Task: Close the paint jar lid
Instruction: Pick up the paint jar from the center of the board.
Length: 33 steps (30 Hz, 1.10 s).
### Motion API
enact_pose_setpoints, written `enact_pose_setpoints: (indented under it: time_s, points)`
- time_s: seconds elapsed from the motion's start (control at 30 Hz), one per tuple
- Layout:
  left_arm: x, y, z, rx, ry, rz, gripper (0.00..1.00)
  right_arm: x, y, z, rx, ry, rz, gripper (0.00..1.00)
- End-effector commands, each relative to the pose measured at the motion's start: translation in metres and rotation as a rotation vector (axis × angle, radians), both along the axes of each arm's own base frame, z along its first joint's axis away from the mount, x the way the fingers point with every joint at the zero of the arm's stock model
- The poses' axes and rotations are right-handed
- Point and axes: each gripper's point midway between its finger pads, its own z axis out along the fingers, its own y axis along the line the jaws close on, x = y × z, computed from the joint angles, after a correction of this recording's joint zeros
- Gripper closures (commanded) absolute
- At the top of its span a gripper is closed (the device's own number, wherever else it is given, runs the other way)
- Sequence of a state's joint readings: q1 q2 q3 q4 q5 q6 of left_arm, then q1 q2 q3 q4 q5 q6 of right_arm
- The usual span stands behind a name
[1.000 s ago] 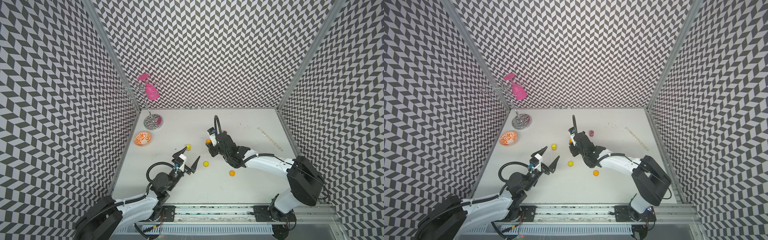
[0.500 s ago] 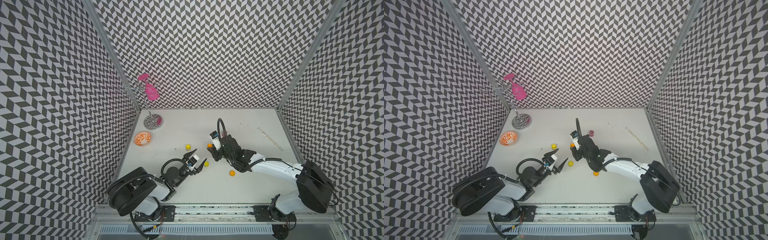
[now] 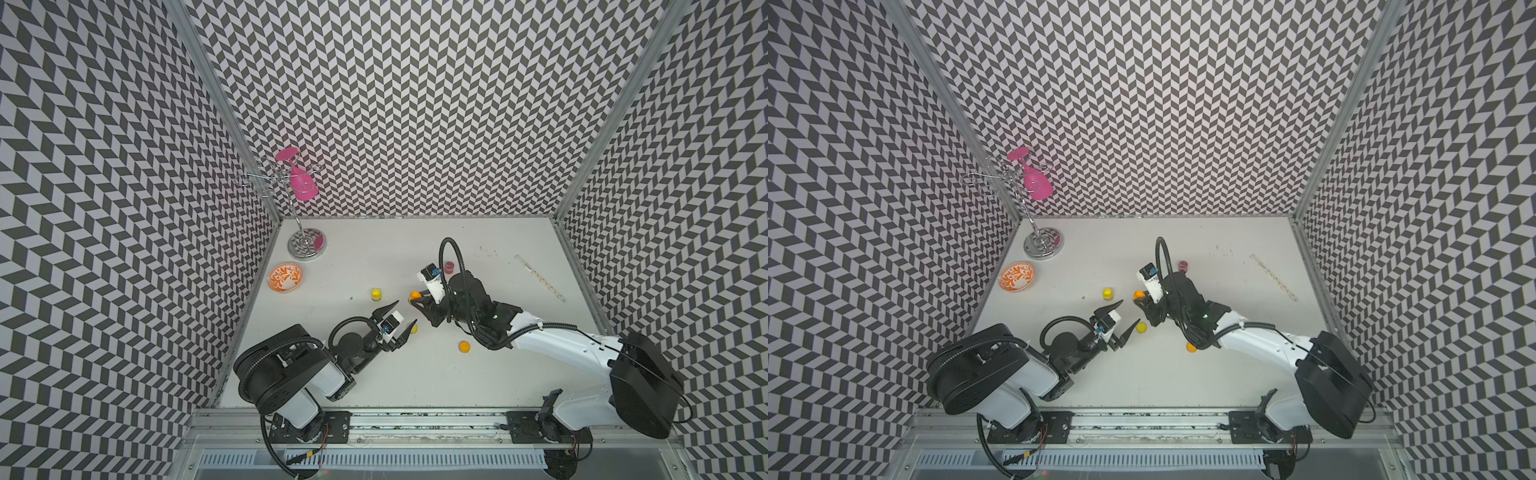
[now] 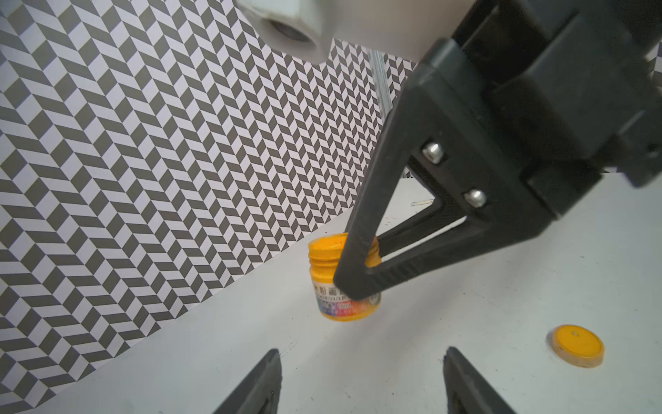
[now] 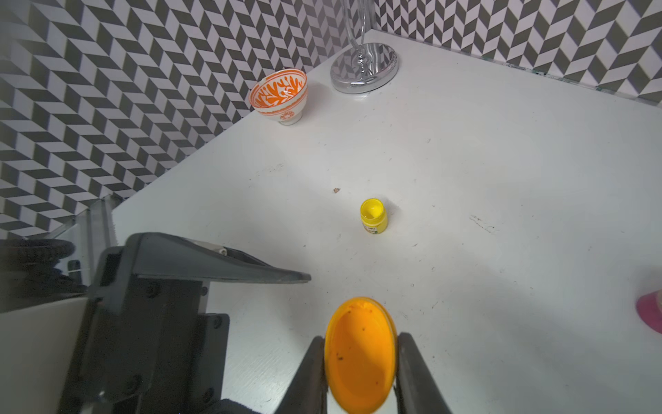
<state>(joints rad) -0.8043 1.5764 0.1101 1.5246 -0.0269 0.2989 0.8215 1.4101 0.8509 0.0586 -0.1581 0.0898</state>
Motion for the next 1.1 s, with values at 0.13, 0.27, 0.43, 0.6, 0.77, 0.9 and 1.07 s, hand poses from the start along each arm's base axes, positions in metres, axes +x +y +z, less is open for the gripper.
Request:
enact_pose_setpoints:
  time_s: [0.13, 0.27, 0.43, 0.6, 0.77, 0.9, 1.07]
  points:
    - [0.004, 0.004, 0.043, -0.132, -0.104, 0.04, 0.34, -0.008, 0.012, 0.022, 0.09, -0.035, 0.061, 0.72]
    - [0.007, 0.003, 0.045, -0.137, -0.104, 0.045, 0.37, -0.011, 0.016, 0.022, 0.095, -0.033, 0.073, 0.72]
    - [0.005, 0.002, 0.048, -0.155, -0.118, 0.042, 0.4, -0.015, 0.021, 0.023, 0.108, -0.031, 0.088, 0.72]
    - [0.007, 0.001, 0.048, -0.144, -0.119, 0.051, 0.48, -0.019, 0.025, 0.023, 0.108, -0.029, 0.096, 0.72]
    - [0.006, 0.006, 0.051, -0.159, -0.128, 0.067, 0.48, -0.019, 0.027, 0.02, 0.108, -0.022, 0.093, 0.72]
    - [0.006, 0.012, 0.055, -0.179, -0.139, 0.089, 0.51, -0.02, 0.028, 0.021, 0.107, -0.025, 0.091, 0.72]
    - [0.003, 0.02, 0.062, -0.215, -0.158, 0.109, 0.53, -0.019, 0.028, 0.019, 0.107, -0.022, 0.084, 0.72]
